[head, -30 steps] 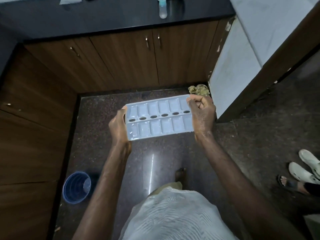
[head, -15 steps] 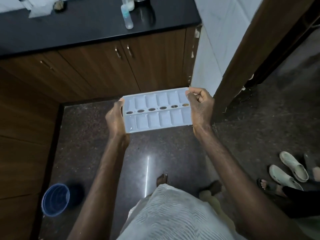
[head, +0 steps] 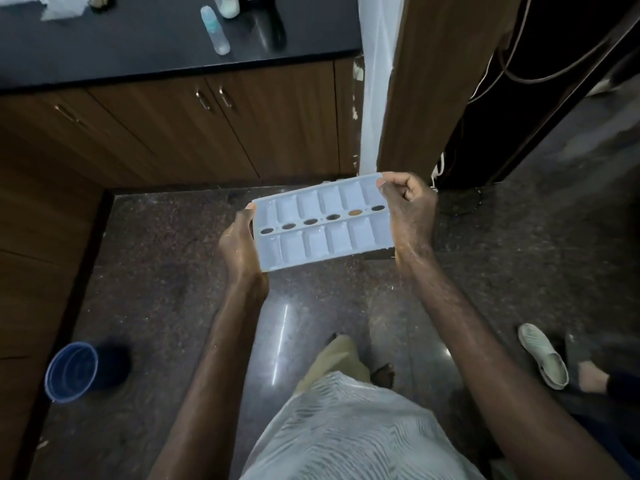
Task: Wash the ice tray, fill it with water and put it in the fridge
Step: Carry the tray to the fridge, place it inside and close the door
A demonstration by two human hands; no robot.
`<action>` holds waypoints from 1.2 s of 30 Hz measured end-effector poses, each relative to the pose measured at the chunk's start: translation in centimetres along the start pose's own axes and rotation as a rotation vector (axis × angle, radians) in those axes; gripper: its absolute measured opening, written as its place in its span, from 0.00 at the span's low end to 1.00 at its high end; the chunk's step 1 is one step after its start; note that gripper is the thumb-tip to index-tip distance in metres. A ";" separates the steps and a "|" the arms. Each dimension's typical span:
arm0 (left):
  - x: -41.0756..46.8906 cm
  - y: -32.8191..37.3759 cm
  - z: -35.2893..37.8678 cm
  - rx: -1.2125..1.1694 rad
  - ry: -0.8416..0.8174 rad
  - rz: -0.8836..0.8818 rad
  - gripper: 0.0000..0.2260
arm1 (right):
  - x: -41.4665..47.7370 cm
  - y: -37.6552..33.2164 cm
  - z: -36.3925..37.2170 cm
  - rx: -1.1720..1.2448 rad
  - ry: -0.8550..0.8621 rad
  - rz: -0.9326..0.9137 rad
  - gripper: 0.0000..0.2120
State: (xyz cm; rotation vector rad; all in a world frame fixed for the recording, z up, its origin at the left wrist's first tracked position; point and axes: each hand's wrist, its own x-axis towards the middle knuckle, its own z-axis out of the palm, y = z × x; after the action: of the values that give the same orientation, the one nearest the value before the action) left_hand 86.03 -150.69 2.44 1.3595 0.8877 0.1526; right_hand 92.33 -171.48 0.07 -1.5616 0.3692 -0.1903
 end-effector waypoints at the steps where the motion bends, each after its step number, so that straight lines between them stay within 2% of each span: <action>1: -0.4 -0.2 1.0 0.007 0.005 0.003 0.12 | 0.7 0.0 -0.9 -0.002 0.007 0.003 0.05; 16: -1.0 -2.4 19.5 0.001 0.036 0.000 0.14 | 15.8 1.6 -11.9 -0.053 -0.031 0.031 0.06; 20: -1.8 -2.8 24.9 0.015 0.036 -0.011 0.12 | 20.2 1.5 -15.6 -0.062 -0.025 0.050 0.04; 30: -3.5 -3.7 35.5 -0.012 0.027 -0.016 0.16 | 27.8 0.8 -23.0 -0.020 -0.014 0.099 0.05; 36: -5.0 -4.5 42.1 -0.086 0.083 -0.062 0.13 | 32.7 1.1 -27.5 -0.019 -0.049 0.091 0.05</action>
State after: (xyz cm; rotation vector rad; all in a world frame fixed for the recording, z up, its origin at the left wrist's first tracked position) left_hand 107.21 -187.44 -1.42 1.2518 0.9809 0.1983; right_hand 113.11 -208.63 -3.72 -1.5614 0.4039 -0.0781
